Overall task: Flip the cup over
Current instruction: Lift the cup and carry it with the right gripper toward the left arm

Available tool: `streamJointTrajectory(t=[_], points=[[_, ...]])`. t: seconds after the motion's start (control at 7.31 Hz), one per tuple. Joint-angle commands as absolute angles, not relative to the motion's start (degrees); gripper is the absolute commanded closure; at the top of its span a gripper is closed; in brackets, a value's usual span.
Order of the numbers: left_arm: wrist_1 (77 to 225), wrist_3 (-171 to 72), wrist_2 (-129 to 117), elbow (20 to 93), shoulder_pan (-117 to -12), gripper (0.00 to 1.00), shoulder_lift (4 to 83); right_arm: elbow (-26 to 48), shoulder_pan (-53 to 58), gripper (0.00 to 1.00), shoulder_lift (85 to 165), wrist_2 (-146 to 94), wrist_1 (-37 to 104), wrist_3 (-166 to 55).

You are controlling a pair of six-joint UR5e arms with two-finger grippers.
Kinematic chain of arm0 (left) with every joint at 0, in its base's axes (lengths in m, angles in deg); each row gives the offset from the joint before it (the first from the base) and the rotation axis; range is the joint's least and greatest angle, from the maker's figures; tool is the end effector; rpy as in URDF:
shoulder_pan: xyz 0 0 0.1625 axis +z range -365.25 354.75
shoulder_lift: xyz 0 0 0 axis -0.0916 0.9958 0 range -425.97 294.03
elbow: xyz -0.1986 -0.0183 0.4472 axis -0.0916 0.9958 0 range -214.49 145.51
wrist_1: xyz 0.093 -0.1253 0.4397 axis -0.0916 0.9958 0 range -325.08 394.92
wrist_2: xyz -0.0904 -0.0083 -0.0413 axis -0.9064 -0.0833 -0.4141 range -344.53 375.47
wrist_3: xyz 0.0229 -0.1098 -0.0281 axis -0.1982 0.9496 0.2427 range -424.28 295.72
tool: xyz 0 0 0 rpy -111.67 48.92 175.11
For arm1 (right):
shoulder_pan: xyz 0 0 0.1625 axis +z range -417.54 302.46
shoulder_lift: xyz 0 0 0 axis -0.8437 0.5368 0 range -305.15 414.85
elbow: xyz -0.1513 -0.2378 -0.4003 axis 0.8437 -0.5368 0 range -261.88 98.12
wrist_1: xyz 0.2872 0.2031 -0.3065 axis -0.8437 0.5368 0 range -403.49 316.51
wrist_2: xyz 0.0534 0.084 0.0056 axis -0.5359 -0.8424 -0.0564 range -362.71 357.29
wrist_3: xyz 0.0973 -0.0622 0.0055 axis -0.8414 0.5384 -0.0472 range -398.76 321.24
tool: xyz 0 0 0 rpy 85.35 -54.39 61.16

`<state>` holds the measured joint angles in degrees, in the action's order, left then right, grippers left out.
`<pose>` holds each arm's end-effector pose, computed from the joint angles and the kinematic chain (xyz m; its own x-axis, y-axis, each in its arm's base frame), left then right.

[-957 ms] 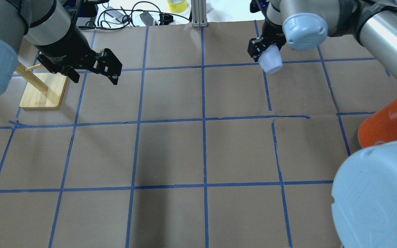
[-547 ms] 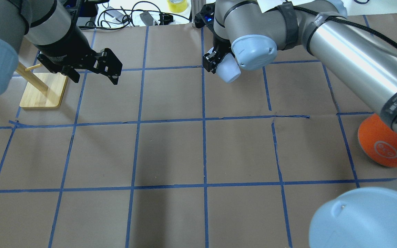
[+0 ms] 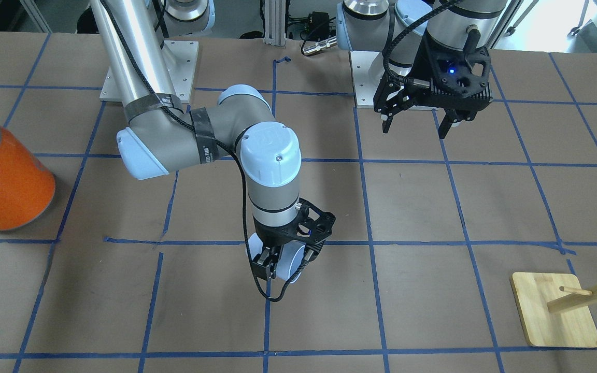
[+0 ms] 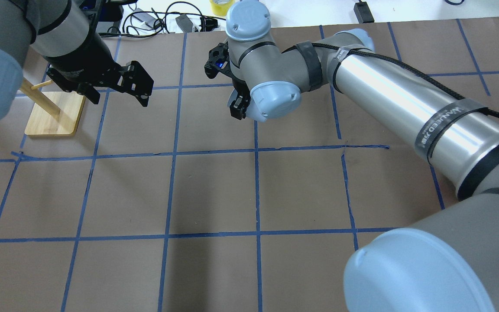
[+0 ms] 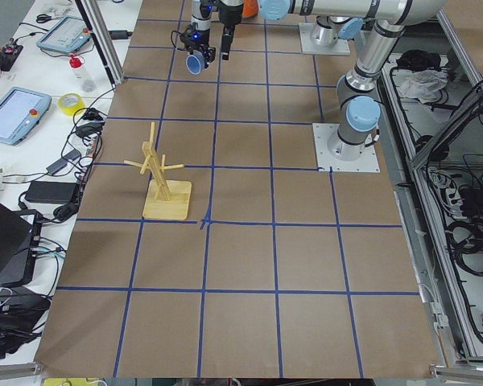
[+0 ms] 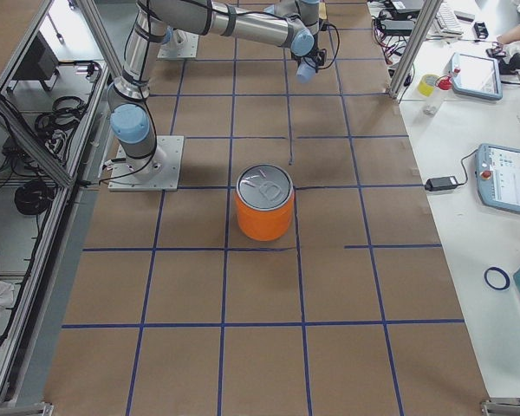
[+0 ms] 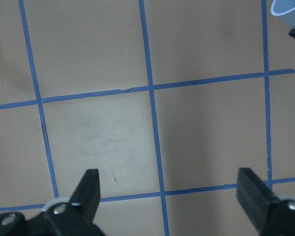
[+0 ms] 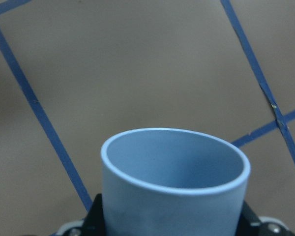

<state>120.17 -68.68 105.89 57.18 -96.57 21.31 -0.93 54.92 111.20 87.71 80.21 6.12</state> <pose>-0.1447 -0.5315 0.5549 -0.9950 0.0983 -0.0151 0.0994 0.9900 -0.1003 0.4258 -0.6838 0.2856 -0.3891 -0.9138 0.1167 -0.9196 0.3780 -0.1070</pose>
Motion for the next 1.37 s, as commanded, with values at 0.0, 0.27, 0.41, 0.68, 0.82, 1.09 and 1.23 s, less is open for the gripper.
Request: streamJointTrajectory(t=[0.0,0.27,0.41,0.68,0.82,1.09,1.23], points=[[120.2,-68.7,105.9,57.2,-96.6,0.00,21.3,-0.4,56.7,1.00,107.9,87.1,87.0,19.5],[120.2,-68.7,105.7,57.2,-96.6,0.00,21.3,-0.1,57.9,1.00,107.1,87.1,88.4,22.5],[120.2,-68.7,105.7,57.2,-96.6,0.00,21.3,0.6,59.0,1.00,106.2,87.1,88.3,23.7],[120.0,-68.7,105.6,57.1,-96.2,0.00,21.3,0.6,63.3,1.00,105.1,87.9,90.3,23.9],[120.0,-68.7,105.7,57.1,-95.6,0.00,21.3,0.1,63.3,1.00,105.1,87.9,90.6,24.1],[120.1,-68.8,105.3,57.2,-94.4,0.00,21.4,0.2,63.3,0.91,104.3,87.8,90.6,24.0],[120.1,-68.7,105.3,57.2,-94.3,0.00,21.4,0.2,63.3,0.74,104.2,87.7,90.6,24.0]])
